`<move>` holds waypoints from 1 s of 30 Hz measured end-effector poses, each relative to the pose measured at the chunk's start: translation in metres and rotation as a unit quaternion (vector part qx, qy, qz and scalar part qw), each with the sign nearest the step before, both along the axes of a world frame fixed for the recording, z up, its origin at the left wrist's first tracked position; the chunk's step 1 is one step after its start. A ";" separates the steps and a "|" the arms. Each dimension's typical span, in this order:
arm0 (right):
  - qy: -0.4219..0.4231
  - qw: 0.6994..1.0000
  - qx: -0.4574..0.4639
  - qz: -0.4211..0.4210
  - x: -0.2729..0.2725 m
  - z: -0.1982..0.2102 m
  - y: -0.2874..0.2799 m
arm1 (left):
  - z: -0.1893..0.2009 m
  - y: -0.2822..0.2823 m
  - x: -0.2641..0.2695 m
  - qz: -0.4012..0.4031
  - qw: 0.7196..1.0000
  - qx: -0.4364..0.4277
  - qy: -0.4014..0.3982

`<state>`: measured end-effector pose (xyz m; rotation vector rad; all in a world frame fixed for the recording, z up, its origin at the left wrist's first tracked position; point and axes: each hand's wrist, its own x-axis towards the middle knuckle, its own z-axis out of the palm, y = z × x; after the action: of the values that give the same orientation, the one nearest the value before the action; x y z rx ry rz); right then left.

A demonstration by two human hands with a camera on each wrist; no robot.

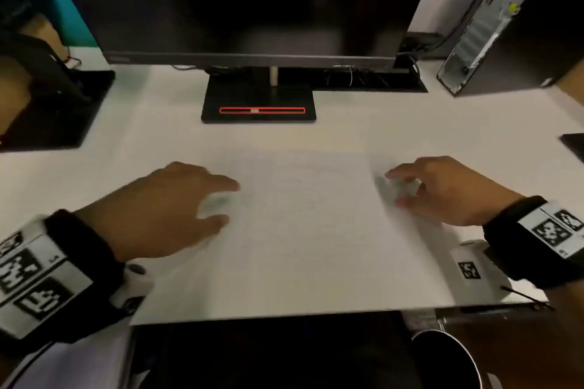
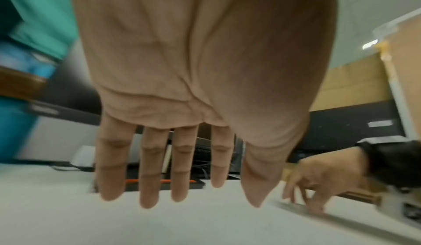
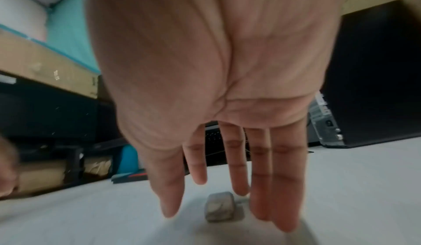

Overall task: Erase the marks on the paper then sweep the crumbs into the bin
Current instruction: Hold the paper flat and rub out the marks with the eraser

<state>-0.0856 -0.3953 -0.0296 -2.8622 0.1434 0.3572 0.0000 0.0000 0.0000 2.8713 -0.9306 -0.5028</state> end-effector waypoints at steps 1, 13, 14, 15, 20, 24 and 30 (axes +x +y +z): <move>0.000 1.000 -0.008 0.014 0.006 -0.003 0.001 | -0.003 -0.013 -0.001 -0.041 0.999 -0.022 0.022; -0.009 1.000 0.012 -0.004 0.021 0.012 -0.004 | -0.037 -0.070 0.002 -0.177 0.979 0.076 0.061; -0.016 0.999 0.025 -0.017 0.016 0.015 -0.003 | -0.035 -0.068 0.000 -0.181 0.978 0.079 0.063; -0.017 0.999 0.042 -0.023 0.012 0.018 -0.001 | -0.035 -0.066 -0.003 -0.183 0.978 0.071 0.066; -0.019 0.992 0.121 0.010 -0.002 0.023 0.006 | -0.029 -0.061 -0.014 -0.164 0.979 0.092 0.075; 0.009 0.987 0.149 0.063 -0.006 0.019 0.010 | -0.018 -0.068 -0.015 -0.166 0.980 0.099 0.045; 0.022 0.982 0.159 0.104 -0.023 0.006 0.016 | -0.020 -0.125 -0.020 -0.195 0.976 0.049 0.079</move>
<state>-0.1084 -0.3797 -0.0241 -2.5571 -0.1906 0.4398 -0.0204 -0.1245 -0.0202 2.6787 -1.4856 -0.8154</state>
